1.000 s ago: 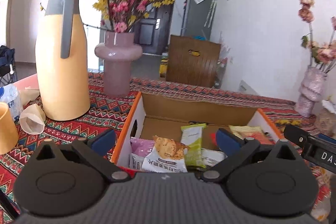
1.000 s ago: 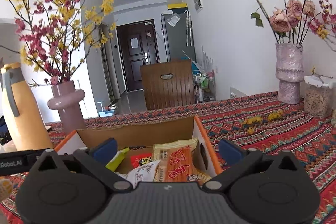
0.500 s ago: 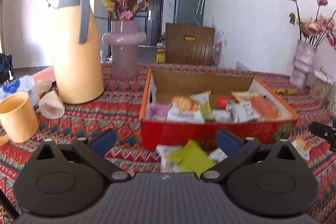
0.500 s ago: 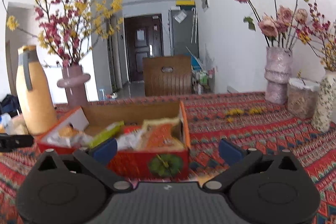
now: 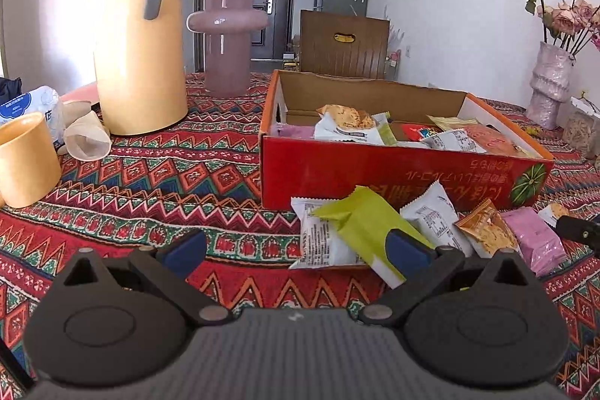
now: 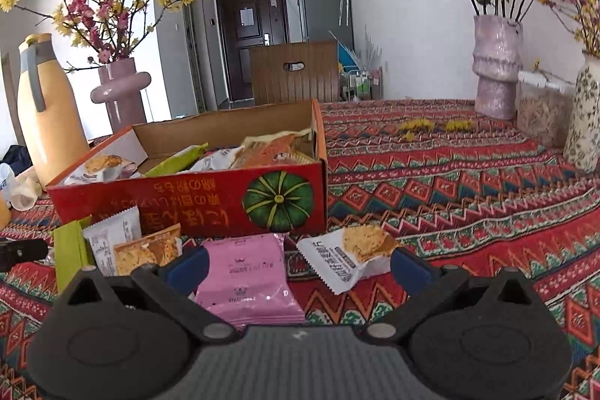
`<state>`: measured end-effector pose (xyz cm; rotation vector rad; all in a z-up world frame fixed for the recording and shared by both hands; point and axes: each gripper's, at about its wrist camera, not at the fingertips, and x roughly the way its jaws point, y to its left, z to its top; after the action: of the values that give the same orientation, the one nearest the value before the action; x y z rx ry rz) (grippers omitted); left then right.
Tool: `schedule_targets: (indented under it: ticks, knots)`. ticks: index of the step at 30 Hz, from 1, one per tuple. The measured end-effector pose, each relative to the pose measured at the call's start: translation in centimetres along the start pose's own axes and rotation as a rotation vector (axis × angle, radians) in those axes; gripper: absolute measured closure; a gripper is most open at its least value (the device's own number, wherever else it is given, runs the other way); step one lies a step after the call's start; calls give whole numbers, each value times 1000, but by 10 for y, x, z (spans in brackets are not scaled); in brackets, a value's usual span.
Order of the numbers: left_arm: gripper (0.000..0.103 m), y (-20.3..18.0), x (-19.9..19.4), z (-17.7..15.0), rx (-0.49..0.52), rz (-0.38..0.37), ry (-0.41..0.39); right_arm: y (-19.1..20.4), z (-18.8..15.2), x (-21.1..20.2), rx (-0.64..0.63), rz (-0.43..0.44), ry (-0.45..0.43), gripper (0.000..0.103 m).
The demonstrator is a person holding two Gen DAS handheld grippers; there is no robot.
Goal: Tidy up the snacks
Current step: 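Withdraw both grippers from the box back over the snack pile, then grasp a white cookie packet on the cloth with the right gripper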
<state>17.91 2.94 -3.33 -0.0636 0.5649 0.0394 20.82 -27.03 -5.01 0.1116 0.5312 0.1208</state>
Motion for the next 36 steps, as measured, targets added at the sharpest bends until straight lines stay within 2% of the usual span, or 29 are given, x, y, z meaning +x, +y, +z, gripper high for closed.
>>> schedule_targets:
  ticks: [28,32,36]
  knots:
    - [0,0,2,-1,-9,-2,18,-1,-2,2,5,-6,-1,0]
    - [0,1,2,-1,-14,-7,18,-6,0,-2,28,-11,-14,0]
    - [0,1,2,-1,-19,-13,20,-16,5,0,32,11,13,0]
